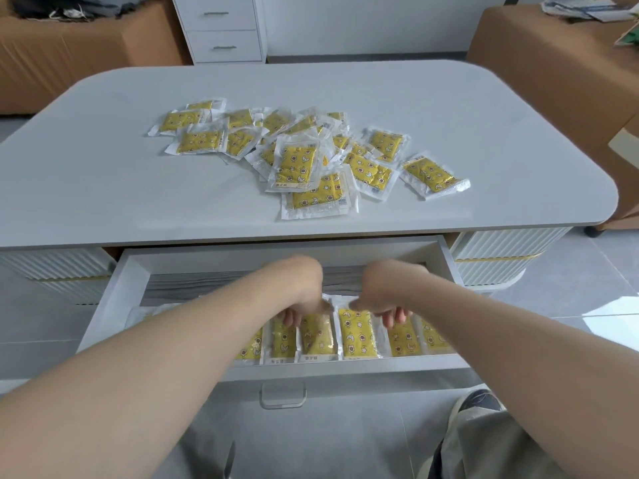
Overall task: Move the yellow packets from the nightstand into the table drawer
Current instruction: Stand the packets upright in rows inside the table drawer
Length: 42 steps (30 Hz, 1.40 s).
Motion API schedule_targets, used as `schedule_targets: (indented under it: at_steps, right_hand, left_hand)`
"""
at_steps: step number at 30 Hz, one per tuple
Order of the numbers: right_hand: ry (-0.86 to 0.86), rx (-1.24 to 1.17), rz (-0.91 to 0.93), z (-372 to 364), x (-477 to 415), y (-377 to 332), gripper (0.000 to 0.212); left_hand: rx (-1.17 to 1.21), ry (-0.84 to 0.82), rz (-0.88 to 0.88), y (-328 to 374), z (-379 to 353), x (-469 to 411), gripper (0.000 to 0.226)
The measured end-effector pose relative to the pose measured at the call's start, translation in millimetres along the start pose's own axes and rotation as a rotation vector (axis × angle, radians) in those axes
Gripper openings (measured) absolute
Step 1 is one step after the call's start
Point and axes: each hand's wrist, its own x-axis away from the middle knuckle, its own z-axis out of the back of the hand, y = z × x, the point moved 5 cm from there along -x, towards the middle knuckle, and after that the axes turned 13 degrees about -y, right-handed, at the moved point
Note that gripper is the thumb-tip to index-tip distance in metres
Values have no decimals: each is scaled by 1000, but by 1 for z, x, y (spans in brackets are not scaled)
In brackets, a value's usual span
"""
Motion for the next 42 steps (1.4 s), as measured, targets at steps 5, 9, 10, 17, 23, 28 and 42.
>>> schedule_targets:
  at_steps: [5, 9, 10, 17, 23, 28, 42]
  right_hand:
    - [304, -128, 148, 58, 35, -12, 36]
    - [678, -319, 161, 88, 50, -2, 34]
    - [758, -320, 140, 92, 49, -1, 35]
    - [858, -210, 16, 94, 28, -4, 48]
    - [832, -341, 83, 101, 21, -1, 31]
    - [820, -298, 54, 97, 17, -7, 49]
    - [584, -1584, 573, 95, 29, -4, 26]
  left_hand:
    - [244, 484, -171, -12, 60, 44, 48]
    - [266, 1035, -113, -29, 85, 63, 33]
    - [250, 1086, -119, -30, 87, 61, 28]
    - [61, 759, -51, -40, 78, 21, 62]
    - [41, 853, 72, -50, 78, 32, 54]
    - [66, 870, 153, -61, 79, 32, 49]
    - [385, 888, 42, -66, 79, 28, 44]
